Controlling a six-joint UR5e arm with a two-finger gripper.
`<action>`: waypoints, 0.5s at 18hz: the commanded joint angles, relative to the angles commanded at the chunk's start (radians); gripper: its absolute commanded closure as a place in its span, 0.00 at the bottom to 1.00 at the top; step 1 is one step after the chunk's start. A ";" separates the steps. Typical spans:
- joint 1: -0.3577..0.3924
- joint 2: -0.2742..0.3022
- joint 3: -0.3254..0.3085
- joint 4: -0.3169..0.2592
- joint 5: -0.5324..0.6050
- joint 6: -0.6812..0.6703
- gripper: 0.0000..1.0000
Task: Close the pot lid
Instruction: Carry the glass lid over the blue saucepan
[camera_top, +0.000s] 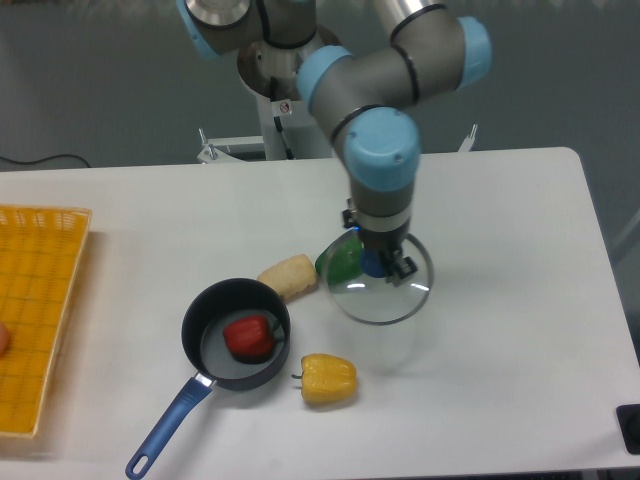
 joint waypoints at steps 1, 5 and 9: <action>-0.015 -0.002 0.000 0.002 0.000 -0.015 0.47; -0.078 -0.003 0.000 0.000 0.031 -0.064 0.47; -0.112 -0.003 0.006 -0.002 0.031 -0.097 0.47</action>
